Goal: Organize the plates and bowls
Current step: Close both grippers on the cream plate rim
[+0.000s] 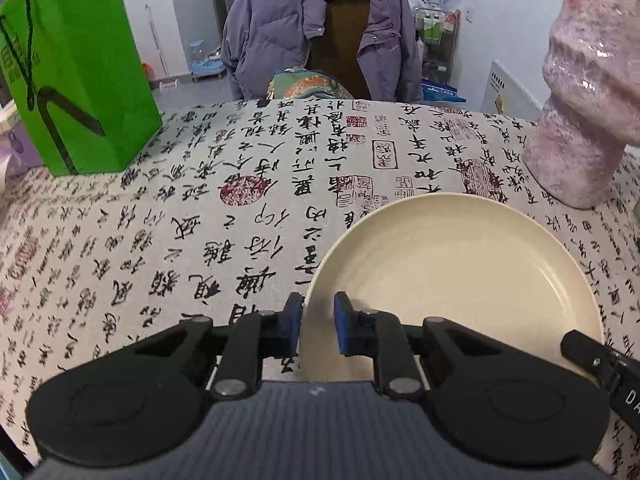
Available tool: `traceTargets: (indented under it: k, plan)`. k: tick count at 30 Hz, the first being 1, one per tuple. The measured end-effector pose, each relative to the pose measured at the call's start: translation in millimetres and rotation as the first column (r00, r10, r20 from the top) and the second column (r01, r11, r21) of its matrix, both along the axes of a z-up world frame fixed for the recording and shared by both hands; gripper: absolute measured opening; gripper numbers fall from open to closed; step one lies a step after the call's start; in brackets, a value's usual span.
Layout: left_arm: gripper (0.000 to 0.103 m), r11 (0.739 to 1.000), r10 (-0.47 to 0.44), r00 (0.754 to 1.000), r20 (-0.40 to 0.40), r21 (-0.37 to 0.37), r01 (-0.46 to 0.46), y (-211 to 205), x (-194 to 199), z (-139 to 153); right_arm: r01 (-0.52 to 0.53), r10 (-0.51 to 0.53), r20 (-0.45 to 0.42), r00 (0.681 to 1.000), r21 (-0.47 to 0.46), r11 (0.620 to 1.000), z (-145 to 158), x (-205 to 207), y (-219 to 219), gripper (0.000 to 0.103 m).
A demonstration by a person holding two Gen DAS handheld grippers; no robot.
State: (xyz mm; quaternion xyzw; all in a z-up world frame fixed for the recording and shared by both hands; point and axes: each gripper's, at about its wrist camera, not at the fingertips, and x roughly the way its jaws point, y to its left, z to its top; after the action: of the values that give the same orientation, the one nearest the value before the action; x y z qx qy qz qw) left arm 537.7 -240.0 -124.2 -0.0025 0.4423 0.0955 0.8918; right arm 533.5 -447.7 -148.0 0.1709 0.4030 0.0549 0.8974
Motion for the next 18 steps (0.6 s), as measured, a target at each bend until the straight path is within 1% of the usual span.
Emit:
traceTargets:
  k: [2,11,15,18]
  plan:
    - [0.017,1.0,-0.006,1.0,0.005,0.027,0.006,-3.4,-0.1,0.4,-0.004,0.004,-0.002,1.0,-0.007,1.0,0.7,-0.5,1.6,0.01]
    - [0.017,0.998,-0.014,1.0,0.01,0.069,0.013,-6.3,-0.5,0.5,-0.017,0.017,0.007,1.0,-0.013,1.0,1.1,-0.3,4.4,0.01]
    - [0.017,0.996,-0.019,1.0,0.023,0.086,0.017,-8.4,-2.2,1.7,-0.015,0.016,0.027,1.0,-0.013,1.0,3.5,-1.6,4.2,0.01]
    - [0.017,0.993,-0.03,0.999,0.042,0.119,0.025,-13.7,-4.7,3.9,-0.016,0.017,0.045,0.999,-0.029,0.999,5.5,-2.8,6.0,0.01]
